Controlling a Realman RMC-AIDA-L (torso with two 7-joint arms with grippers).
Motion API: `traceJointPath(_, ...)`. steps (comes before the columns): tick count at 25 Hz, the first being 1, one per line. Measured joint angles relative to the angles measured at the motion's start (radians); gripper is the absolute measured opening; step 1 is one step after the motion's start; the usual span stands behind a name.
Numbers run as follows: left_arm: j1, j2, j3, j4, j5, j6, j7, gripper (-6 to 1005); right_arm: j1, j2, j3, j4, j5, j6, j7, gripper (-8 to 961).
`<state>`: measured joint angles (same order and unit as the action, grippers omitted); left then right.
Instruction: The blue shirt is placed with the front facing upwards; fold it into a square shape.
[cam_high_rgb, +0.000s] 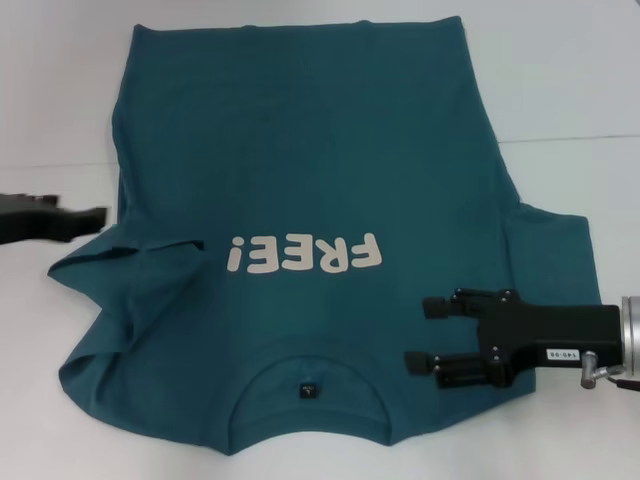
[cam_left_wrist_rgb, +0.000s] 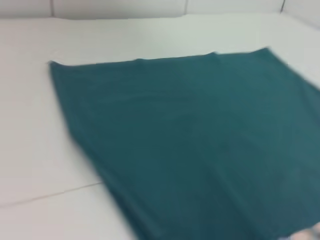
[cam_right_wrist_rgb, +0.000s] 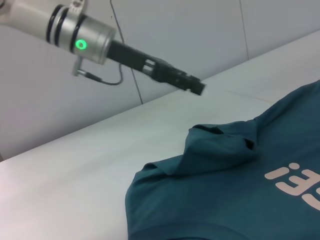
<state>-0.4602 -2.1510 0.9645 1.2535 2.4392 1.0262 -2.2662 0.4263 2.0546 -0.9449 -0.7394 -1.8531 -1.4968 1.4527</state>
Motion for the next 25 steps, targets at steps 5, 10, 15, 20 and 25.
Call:
traceJointPath(5, 0.021, -0.013, 0.001, 0.005, 0.092, -0.037, 0.176, 671, 0.008, 0.001, 0.0, 0.0, 0.0, 0.005, 0.0, 919)
traceJointPath(10, 0.023, -0.014, 0.06, -0.007, 0.165, -0.088, 0.2, 672, 0.008, 0.001, 0.0, 0.0, 0.0, 0.007, 0.0, 919)
traceJointPath(15, 0.019, -0.017, 0.146, -0.035, 0.231, -0.157, 0.19, 668, 0.005, 0.001, 0.0, 0.0, 0.0, 0.007, 0.0, 920)
traceJointPath(20, -0.005, -0.017, 0.185, -0.082, 0.278, -0.198, 0.178, 663, 0.001, 0.001, 0.0, 0.0, 0.0, 0.007, 0.0, 920)
traceJointPath(25, -0.034, -0.017, 0.192, -0.131, 0.326, -0.212, 0.176, 659, 0.001, 0.001, 0.0, 0.001, 0.0, 0.007, 0.0, 920)
